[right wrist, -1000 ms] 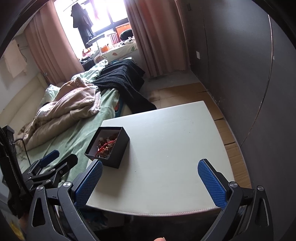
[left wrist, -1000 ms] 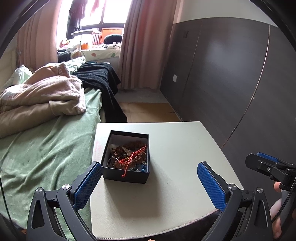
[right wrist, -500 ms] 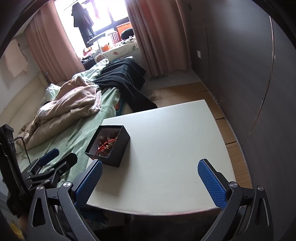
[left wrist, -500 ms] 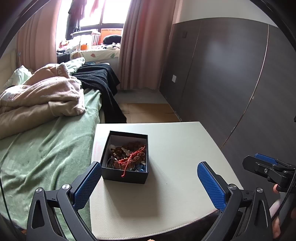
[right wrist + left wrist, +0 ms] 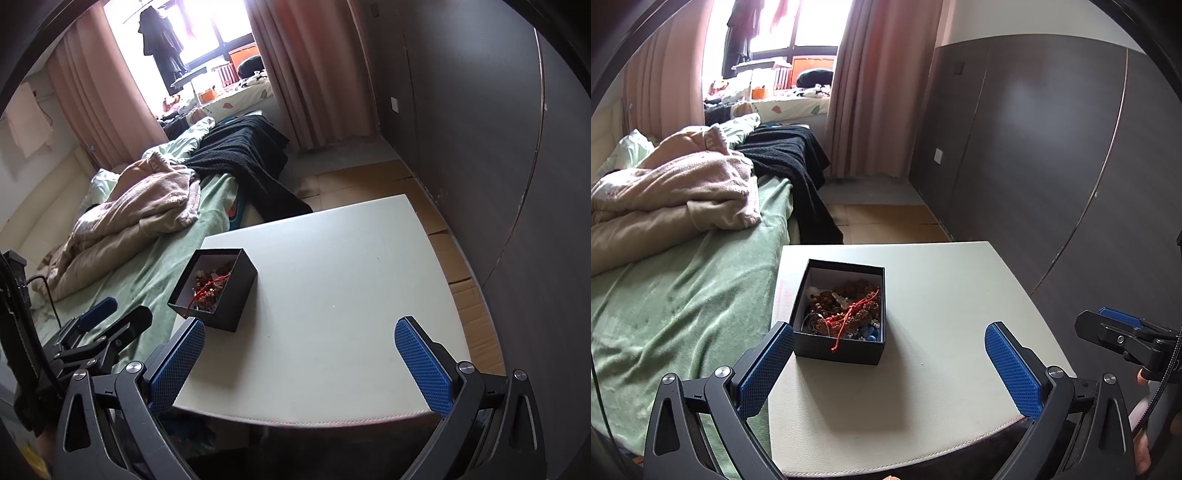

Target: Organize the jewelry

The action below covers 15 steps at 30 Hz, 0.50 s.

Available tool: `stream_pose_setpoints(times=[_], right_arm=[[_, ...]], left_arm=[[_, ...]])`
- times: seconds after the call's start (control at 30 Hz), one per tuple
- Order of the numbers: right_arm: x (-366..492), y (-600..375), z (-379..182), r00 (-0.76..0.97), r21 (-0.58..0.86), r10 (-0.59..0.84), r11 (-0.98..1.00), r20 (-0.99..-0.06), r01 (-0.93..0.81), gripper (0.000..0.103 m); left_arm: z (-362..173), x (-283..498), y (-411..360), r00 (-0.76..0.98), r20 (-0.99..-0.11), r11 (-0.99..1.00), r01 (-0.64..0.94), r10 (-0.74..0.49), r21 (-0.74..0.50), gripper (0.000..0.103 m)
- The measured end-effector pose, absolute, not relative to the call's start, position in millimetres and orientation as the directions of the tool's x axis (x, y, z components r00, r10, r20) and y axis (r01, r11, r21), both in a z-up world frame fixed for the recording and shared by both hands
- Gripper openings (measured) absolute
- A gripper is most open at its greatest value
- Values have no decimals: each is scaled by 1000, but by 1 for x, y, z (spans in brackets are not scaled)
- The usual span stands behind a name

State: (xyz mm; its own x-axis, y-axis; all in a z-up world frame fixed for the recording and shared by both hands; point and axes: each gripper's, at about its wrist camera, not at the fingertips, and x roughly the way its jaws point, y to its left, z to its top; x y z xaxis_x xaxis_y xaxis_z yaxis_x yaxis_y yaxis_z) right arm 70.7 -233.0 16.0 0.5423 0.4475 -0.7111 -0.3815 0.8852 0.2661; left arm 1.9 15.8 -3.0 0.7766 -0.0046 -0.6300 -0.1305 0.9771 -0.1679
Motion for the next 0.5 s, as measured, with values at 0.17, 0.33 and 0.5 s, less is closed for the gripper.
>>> stream_pose_setpoints(times=[0.17, 0.33, 0.5], right_arm=[[71, -233, 16, 541, 266, 447, 886, -713, -381, 103], [70, -234, 14, 539, 264, 444, 887, -716, -379, 103], [70, -233, 11, 536, 261, 441, 887, -720, -380, 103]], left_arm=[[-2, 2, 15, 778, -628, 978, -131, 1, -160, 103], [-1, 0, 14, 783, -622, 979, -134, 11, -152, 103], [-2, -1, 12, 777, -629, 981, -134, 15, -143, 103]])
